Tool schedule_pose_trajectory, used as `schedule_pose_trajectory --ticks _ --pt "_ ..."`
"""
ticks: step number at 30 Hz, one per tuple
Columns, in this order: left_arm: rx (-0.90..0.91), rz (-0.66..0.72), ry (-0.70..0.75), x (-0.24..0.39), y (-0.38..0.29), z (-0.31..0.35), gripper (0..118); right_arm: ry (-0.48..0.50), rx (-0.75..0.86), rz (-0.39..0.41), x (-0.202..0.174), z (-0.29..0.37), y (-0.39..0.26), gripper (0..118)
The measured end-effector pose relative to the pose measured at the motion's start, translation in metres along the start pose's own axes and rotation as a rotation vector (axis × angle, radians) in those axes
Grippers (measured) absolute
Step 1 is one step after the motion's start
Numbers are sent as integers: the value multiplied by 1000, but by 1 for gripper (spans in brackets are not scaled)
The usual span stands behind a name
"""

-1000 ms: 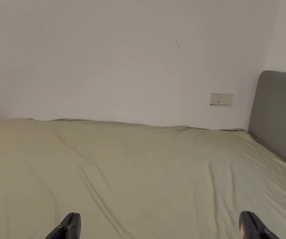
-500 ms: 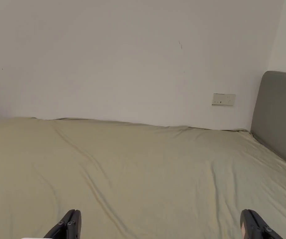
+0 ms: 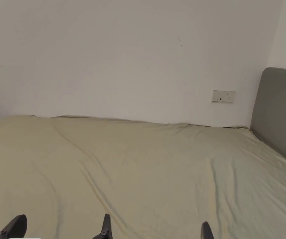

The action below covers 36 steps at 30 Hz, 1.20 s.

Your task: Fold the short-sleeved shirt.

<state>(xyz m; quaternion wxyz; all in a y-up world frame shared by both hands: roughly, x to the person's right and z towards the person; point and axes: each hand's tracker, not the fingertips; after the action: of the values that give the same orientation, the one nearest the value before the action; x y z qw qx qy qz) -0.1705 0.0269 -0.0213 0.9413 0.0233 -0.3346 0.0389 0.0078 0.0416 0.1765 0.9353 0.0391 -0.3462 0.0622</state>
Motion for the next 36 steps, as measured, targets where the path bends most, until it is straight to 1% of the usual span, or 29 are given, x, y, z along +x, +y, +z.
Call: schedule_pose_trajectory --ticks 3,5,36 --pt "-8 -10 9 0 2 -2 118 -3 -16 31 -8 -9 1 118" --pt "-10 -4 7 -2 1 -4 118 8 -16 29 -9 -10 2 118" --pt "-23 -26 5 -3 6 -4 118 -15 9 14 -11 -7 7 118"
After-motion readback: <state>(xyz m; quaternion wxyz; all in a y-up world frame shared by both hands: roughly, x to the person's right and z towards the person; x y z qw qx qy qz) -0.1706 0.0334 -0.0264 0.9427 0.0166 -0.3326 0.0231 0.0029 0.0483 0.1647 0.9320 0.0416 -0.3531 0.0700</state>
